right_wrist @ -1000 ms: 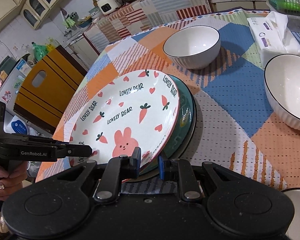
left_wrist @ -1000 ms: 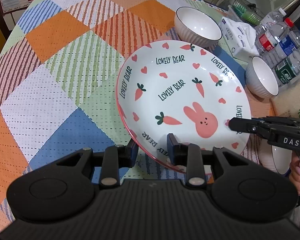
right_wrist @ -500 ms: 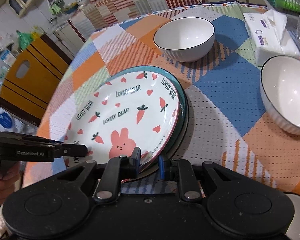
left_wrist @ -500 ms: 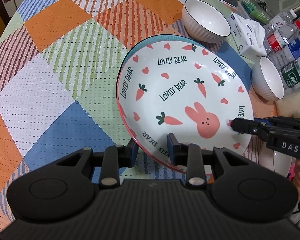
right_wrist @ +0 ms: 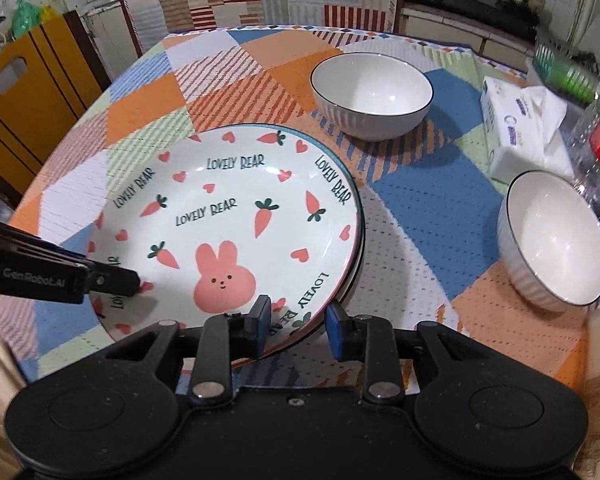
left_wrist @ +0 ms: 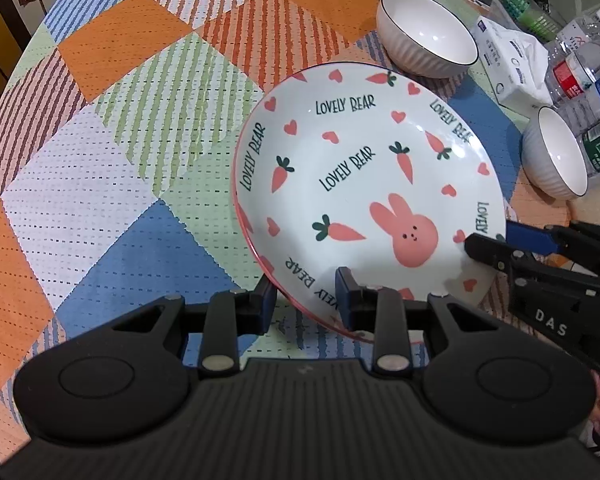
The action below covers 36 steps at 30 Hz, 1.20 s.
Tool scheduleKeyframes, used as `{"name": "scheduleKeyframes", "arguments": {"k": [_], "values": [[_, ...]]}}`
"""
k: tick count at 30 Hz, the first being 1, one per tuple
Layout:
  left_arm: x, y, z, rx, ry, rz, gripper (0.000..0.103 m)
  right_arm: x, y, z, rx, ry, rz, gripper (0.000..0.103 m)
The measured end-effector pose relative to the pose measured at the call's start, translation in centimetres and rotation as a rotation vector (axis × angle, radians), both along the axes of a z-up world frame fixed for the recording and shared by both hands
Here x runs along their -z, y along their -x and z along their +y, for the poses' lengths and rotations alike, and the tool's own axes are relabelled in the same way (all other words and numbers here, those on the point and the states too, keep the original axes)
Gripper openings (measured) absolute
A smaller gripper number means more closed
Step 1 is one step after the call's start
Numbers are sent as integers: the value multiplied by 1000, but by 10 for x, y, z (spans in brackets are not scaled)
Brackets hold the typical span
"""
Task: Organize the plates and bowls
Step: 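Lift the bunny plate and lower it onto the egg plate, then open the right gripper and release the bunny plate, then move the left gripper to the white bowl beside the rice bag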
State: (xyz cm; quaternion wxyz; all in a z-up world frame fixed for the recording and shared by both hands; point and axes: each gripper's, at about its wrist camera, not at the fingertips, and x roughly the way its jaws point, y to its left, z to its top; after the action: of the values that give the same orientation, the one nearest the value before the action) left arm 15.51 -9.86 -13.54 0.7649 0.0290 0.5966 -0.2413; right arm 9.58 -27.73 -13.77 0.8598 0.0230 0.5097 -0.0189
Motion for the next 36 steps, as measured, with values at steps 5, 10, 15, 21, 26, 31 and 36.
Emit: {"name": "scheduleKeyframes", "arguments": {"k": [5,10,15,21,26,31,36], "values": [[-6,5,-8,-13,-47,-7,30,0,1,5,-5,53,-17,34],[-23,21,-15,43,-91,-48,30,-14,10,8,-17,55,-49,34],[-47,36,-18,123,-123,-91,31,-38,27,7,-28,69,-74,36],[-85,58,-28,238,-138,-153,35,-73,53,1,-70,70,-110,42],[-108,74,-39,323,-143,-171,40,-97,77,-4,-84,92,-144,51],[-126,94,-54,413,-161,-230,41,-115,106,-15,-97,93,-182,58],[-138,111,-71,494,-151,-257,41,-122,136,-32,-76,59,-208,59]]}}
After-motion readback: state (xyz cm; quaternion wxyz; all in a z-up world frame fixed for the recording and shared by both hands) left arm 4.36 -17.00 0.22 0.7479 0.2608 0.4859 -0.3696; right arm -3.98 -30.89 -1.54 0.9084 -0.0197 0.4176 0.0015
